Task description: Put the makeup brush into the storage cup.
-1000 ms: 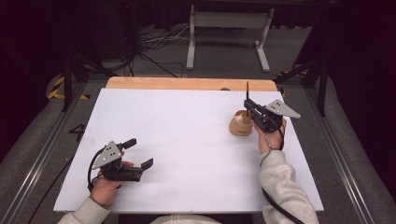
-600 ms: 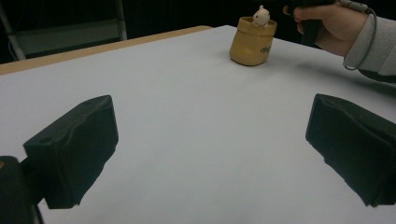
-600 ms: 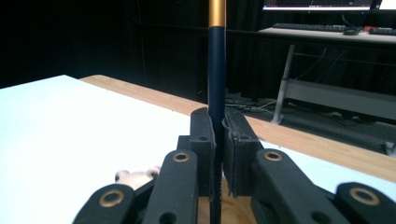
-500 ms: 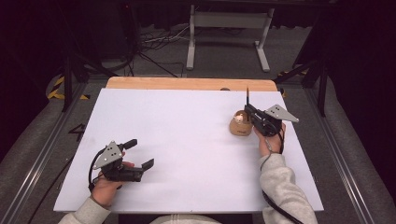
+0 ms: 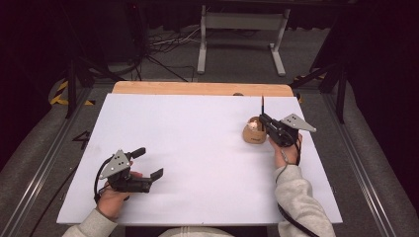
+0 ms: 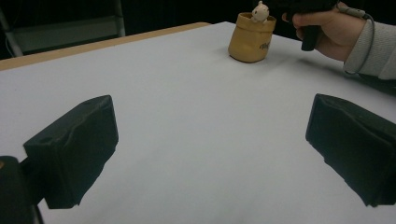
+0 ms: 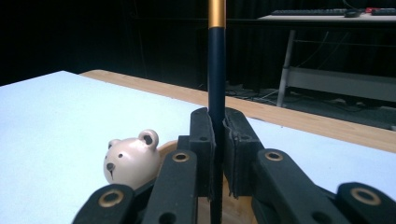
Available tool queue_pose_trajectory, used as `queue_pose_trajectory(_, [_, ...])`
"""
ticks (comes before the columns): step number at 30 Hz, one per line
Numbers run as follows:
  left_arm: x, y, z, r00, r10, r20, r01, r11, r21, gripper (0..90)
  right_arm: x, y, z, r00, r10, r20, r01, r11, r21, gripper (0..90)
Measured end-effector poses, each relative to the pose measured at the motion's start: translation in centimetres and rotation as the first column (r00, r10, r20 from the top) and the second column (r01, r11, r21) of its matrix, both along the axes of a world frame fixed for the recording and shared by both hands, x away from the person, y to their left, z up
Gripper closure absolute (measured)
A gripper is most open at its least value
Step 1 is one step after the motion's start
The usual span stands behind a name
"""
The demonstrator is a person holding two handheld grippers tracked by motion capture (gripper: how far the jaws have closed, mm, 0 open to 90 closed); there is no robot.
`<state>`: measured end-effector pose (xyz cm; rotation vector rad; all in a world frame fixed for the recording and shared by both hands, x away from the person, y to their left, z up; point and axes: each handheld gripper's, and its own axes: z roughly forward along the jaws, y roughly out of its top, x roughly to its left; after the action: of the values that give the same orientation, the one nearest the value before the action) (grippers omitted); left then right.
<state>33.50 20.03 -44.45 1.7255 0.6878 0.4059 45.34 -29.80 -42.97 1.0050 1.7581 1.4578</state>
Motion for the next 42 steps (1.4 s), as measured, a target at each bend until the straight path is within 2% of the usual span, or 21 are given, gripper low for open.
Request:
queue_pose_trajectory(2, [0.0, 0.0, 0.0, 1.0, -0.001, 0.0, 0.001, 1.0, 0.001, 3.0, 0.0, 0.0, -0.1, 1.0, -0.002, 0.0, 0.002, 1.0, 0.004, 82.0])
queue_pose_trajectory(7, [0.0, -0.1, 0.0, 1.0, -0.007, 0.001, 0.007, 0.9999, 0.007, 3.0, -0.2, -0.4, 0.0, 0.9999, -0.01, 0.003, 0.01, 0.998, 0.056, 64.2])
queue_pose_trajectory(9, [0.1, -0.1, 0.0, 1.0, -0.006, -0.002, 0.006, 0.9999, 0.008, 3.0, -0.2, -0.5, 0.1, 0.9999, -0.013, 0.008, 0.013, 0.998, 0.068, 61.3])
queue_pose_trajectory(11, [0.1, -0.1, 0.0, 1.0, -0.007, -0.007, 0.007, 0.9999, 0.008, 3.0, -0.4, -0.6, 0.4, 0.9998, -0.008, 0.019, 0.006, 0.996, 0.091, 51.5])
queue_pose_trajectory(12, [0.1, -0.1, 0.0, 1.0, -0.007, -0.007, 0.007, 0.9999, 0.008, 3.0, -0.4, -0.6, 0.4, 0.9998, -0.008, 0.019, 0.006, 0.996, 0.091, 51.5])
queue_pose_trajectory(13, [0.1, 0.0, 0.0, 1.0, -0.003, -0.003, 0.003, 1.0, 0.007, 3.0, -0.5, -0.6, 0.6, 0.9998, -0.006, 0.021, 0.004, 0.995, 0.104, 46.9])
queue_pose_trajectory(14, [0.1, 0.0, 0.0, 1.0, -0.003, -0.008, 0.003, 1.0, -0.002, 2.7, -0.7, -0.7, 1.0, 0.9996, 0.001, 0.027, -0.004, 0.99, 0.139, 38.9])
queue_pose_trajectory(15, [0.1, 0.1, 0.1, 0.9999, -0.005, -0.009, 0.005, 1.0, -0.004, 2.6, -0.7, -0.7, 1.2, 0.9996, -0.003, 0.027, -0.001, 0.989, 0.145, 34.2])
queue_pose_trajectory(17, [0.1, 0.2, 0.1, 1.0, -0.001, -0.008, 0.001, 0.9999, -0.012, 2.4, -0.9, -0.7, 1.6, 0.9999, -0.006, 0.014, 0.004, 0.99, 0.14, 27.8])
queue_pose_trajectory(19, [0.1, 0.3, 0.2, 1.0, 0.001, -0.006, -0.001, 0.9999, -0.012, 2.2, -1.2, -0.7, 2.1, 1.0, 0.002, -0.003, -0.002, 0.996, 0.084, 20.8])
queue_pose_trajectory(22, [0.1, 0.5, 0.3, 1.0, 0.0, -0.008, -0.001, 0.9997, -0.024, 2.2, -1.9, -0.8, 2.6, 0.9992, 0.027, 0.028, -0.028, 0.999, 0.045, 14.7])
queue_pose_trajectory(28, [0.1, 0.7, 0.5, 1.0, 0.001, -0.004, -0.001, 0.9996, -0.029, 1.9, -3.4, -1.3, 3.6, 0.9971, 0.06, 0.047, -0.061, 0.998, 0.033, 4.0])
queue_pose_trajectory(33, [-0.1, 1.0, 0.6, 1.0, 0.002, -0.004, -0.002, 0.9994, -0.034, 1.8, -4.5, -1.5, 4.3, 0.9951, 0.094, 0.033, -0.095, 0.995, 0.027, 0.7])
queue_pose_trajectory(36, [-0.2, 1.3, 0.7, 1.0, 0.004, 0.0, -0.004, 0.9994, -0.036, 1.7, -5.7, -1.5, 4.9, 0.9902, 0.137, 0.025, -0.137, 0.991, -0.007, 0.0])
queue_pose_trajectory(42, [-0.4, 1.8, 0.8, 1.0, 0.003, 0.001, -0.003, 0.9989, -0.047, 1.6, -7.2, -1.5, 5.5, 0.9842, 0.176, 0.022, -0.175, 0.984, -0.026, 0.0])
